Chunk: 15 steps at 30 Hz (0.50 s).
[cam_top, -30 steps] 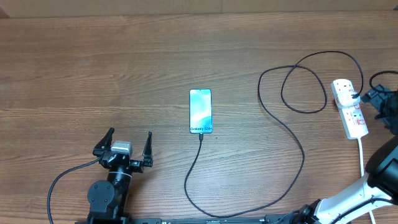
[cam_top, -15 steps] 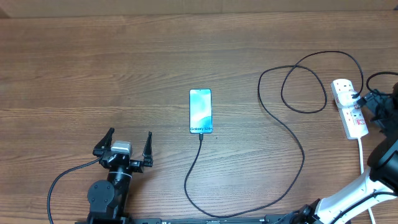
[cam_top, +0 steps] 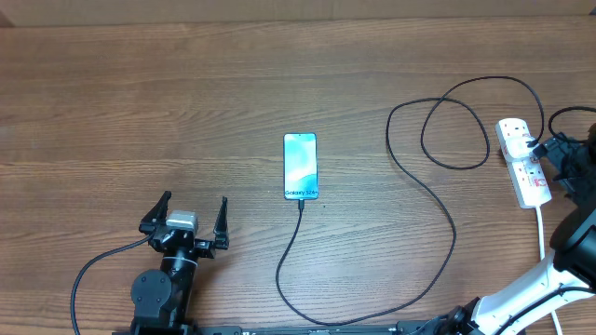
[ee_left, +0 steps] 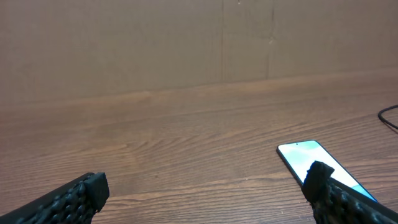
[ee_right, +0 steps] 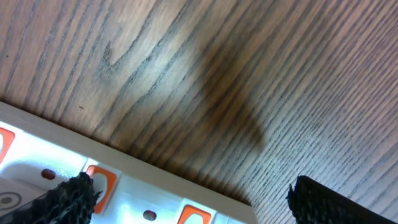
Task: Plug charger to phone and switch on socket
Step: 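Press down the power strip switch with the right gripper fingertips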
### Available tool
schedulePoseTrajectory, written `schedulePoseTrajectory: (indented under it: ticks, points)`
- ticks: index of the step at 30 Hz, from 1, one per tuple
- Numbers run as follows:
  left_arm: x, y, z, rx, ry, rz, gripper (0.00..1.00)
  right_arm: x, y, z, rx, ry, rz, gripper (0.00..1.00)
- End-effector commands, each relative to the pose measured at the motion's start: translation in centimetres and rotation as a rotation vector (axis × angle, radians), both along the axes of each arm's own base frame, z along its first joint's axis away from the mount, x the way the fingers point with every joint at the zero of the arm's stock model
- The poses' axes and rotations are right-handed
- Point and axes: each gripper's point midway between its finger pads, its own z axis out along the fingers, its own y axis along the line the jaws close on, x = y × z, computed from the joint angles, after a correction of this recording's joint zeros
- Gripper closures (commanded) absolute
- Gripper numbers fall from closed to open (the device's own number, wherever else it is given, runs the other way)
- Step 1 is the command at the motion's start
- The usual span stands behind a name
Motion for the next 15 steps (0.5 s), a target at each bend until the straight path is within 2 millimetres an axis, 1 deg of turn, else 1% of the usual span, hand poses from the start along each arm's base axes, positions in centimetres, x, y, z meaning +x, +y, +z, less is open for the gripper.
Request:
schedulePoseTrajectory:
  ticks: [1, 5, 7, 12, 15]
  points:
    - [0.0, 0.3, 0.0, 0.020, -0.005, 0.011, 0.00, 0.2, -0.2, 0.2, 0.005, -0.007, -0.009, 0.00]
    - [0.0, 0.3, 0.0, 0.020, -0.005, 0.011, 0.00, 0.0, -0.1, 0.2, 0.009, -0.001, -0.009, 0.00]
    - [0.0, 0.3, 0.0, 0.020, -0.005, 0.011, 0.00, 0.1, -0.5, 0.3, -0.007, -0.004, -0.011, 0.00]
    - [0.0, 0.3, 0.0, 0.020, -0.005, 0.011, 0.00, 1.2, -1.5, 0.6, -0.050, -0.047, -0.013, 0.00]
    - [0.0, 0.3, 0.0, 0.020, -0.005, 0.011, 0.00, 1.4, -1.6, 0.6, -0.056, -0.055, -0.013, 0.00]
